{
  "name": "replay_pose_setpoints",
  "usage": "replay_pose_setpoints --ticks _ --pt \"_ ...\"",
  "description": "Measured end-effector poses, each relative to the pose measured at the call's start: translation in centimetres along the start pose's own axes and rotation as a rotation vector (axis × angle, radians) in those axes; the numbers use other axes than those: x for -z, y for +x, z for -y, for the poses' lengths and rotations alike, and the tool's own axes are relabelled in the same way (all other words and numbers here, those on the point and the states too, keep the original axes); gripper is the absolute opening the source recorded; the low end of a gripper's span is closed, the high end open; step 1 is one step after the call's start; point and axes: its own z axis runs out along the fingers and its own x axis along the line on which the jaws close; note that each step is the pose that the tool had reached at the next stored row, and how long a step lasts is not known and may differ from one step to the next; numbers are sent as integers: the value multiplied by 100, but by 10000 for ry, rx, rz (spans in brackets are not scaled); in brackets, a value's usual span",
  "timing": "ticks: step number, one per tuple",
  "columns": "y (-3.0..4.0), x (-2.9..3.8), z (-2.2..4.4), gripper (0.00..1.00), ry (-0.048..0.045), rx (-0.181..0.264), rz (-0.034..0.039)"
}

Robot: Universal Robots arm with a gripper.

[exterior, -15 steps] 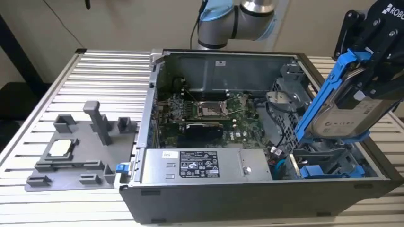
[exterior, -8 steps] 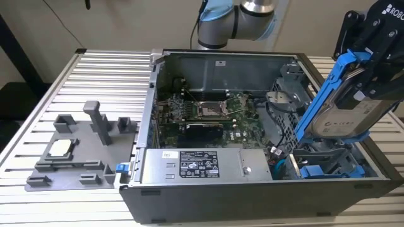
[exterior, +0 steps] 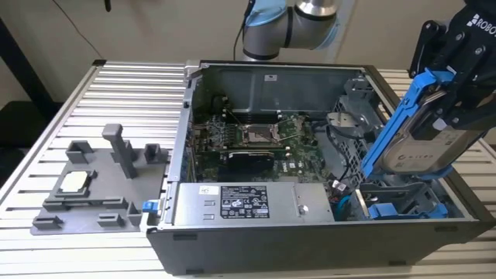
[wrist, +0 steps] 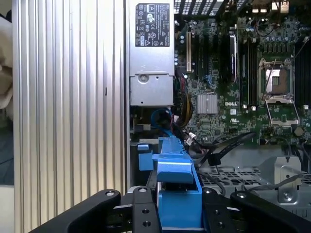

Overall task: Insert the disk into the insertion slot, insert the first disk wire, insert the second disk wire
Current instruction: 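Insert the disk into the insertion slot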

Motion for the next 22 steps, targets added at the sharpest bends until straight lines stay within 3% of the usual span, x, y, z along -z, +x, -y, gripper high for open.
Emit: replay_pose_setpoints --ticks 13,22 --pt "31 -163 106 33 5 40 2" --pt "31 -171 110 33 5 42 1"
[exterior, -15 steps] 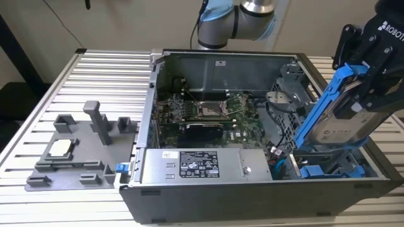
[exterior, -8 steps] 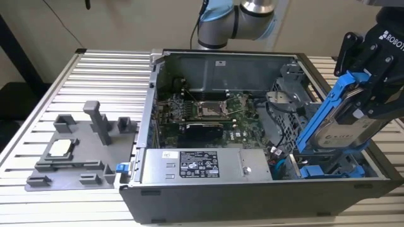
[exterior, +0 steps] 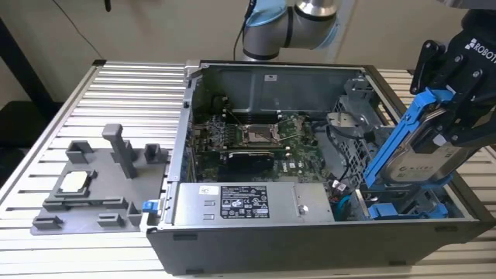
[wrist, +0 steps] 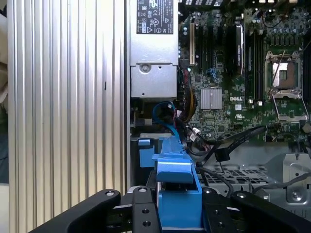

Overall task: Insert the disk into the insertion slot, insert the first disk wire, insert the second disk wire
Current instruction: 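Insert the disk into the insertion slot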

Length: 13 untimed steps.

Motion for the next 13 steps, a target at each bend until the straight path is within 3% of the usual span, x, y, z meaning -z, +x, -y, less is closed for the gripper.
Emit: replay_pose_setpoints --ticks 9,13 --pt "1 -15 3 33 0 3 2" --pt "17 -66 20 33 -74 3 0"
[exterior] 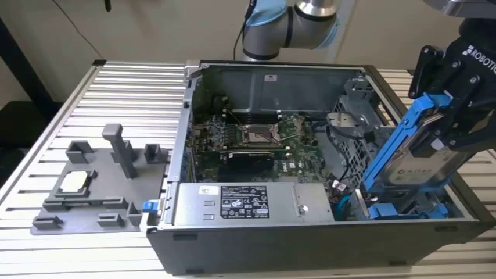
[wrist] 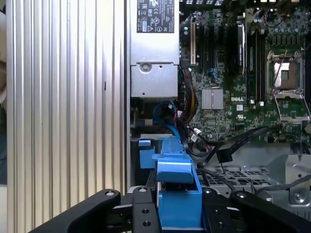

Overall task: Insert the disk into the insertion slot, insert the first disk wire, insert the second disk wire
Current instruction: 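Insert the disk into the insertion slot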

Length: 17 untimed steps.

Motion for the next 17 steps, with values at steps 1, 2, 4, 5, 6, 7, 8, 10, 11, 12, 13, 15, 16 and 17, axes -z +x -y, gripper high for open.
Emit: replay_pose_setpoints --ticks 1,2,4,5,6,7,8,10,11,12,13,15,16,17 --pt "6 -12 6 33 -13 0 0" --pt "10 -22 12 33 -20 0 -1" --pt "16 -36 25 33 -25 3 -2" --pt "20 -44 32 33 -28 5 -2" --pt "23 -53 38 33 -32 5 0" --pt "24 -61 44 33 -38 6 1" --pt "24 -69 51 33 -44 7 -1" --pt "25 -89 64 33 -55 7 -2" --pt "25 -99 69 33 -61 7 -2" --pt "25 -107 74 33 -64 8 -3" --pt "25 -115 78 33 -68 8 -4" --pt "25 -131 85 33 -73 8 -2" --pt "25 -138 87 33 -74 7 -3" --pt "25 -145 89 33 -76 8 -2"
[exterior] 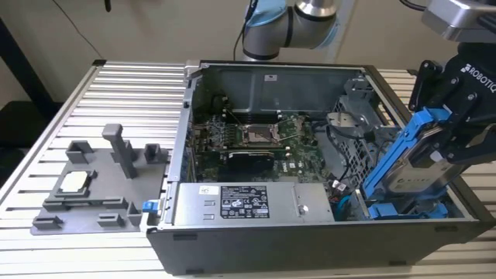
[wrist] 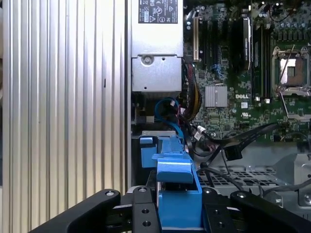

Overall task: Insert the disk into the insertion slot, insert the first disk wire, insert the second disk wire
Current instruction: 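Insert the disk into the insertion slot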

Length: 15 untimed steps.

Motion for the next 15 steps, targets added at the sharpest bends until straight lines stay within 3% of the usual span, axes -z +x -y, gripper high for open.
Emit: replay_pose_setpoints --ticks 15 --pt "0 -105 38 33 -28 1 -1"
